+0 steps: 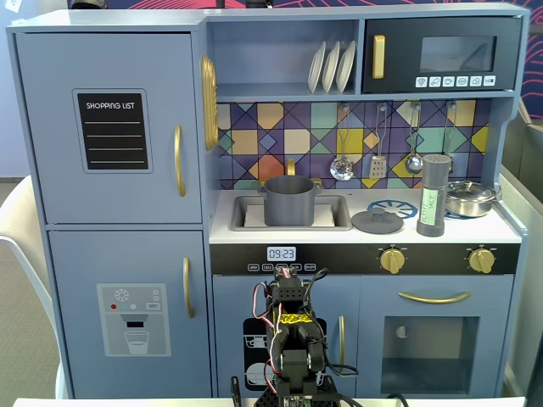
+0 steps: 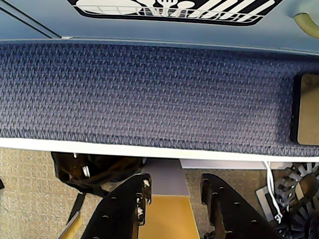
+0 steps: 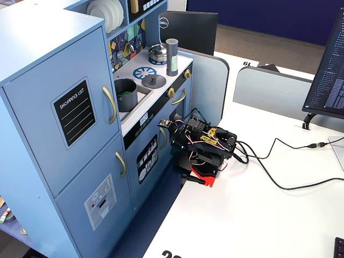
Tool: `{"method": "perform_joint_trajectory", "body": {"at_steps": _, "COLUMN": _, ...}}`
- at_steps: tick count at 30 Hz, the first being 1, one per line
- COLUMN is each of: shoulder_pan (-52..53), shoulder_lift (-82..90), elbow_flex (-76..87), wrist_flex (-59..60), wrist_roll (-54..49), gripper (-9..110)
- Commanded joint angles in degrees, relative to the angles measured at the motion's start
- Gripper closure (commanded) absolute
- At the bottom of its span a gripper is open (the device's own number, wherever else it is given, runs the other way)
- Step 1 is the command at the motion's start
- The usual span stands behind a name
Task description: Put salt in the gray recipient
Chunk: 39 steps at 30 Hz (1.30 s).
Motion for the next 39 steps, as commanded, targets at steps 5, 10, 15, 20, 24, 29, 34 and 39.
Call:
{"method": "perform_joint_trajectory", "body": {"at_steps": 5, "shoulder_pan": -1.0, "shoulder_lift": 0.4, "elbow_flex": -0.4, "wrist_flex": 0.8, "wrist_roll": -2.3, "gripper": 101}}
{"method": "perform_joint_trajectory", "body": {"at_steps": 10, "shoulder_pan": -1.1, "shoulder_lift": 0.4, "elbow_flex": -0.4, "wrist_flex": 0.8, "wrist_roll": -2.4, "gripper": 101}}
{"method": "perform_joint_trajectory", "body": {"at_steps": 15, "shoulder_pan": 1.7, "shoulder_lift": -0.3, "elbow_flex": -4.2, "wrist_flex": -2.8, "wrist_roll": 1.8, "gripper": 101}}
{"method": "perform_joint_trajectory", "body": {"at_steps": 20, "shoulder_pan": 9.1, "shoulder_lift": -11.4, "elbow_flex": -24.1, "wrist_flex": -3.5, "wrist_roll": 0.2, "gripper": 101}}
{"method": "perform_joint_trajectory", "body": {"at_steps": 24, "shoulder_pan": 21.4, "shoulder_lift": -18.1, "elbow_flex": -42.0, "wrist_flex": -9.0, "wrist_roll": -1.7, "gripper": 101}}
{"method": "perform_joint_trajectory", "body": {"at_steps": 29, "shoulder_pan": 36.8, "shoulder_lift": -24.7, "elbow_flex": -48.8, "wrist_flex": -35.7, "wrist_roll": -5.7, "gripper": 101}}
{"method": "perform_joint_trajectory", "body": {"at_steps": 34, "shoulder_pan": 46.1, "shoulder_lift": -33.1, "elbow_flex": -50.4, "wrist_flex": -53.3, "wrist_roll": -5.4, "gripper": 77}}
{"method": "perform_joint_trajectory", "body": {"at_steps": 39, "shoulder_pan": 49.2, "shoulder_lift": -40.2, "elbow_flex": -48.8, "wrist_flex": -71.7, "wrist_roll": -1.8, "gripper": 49}}
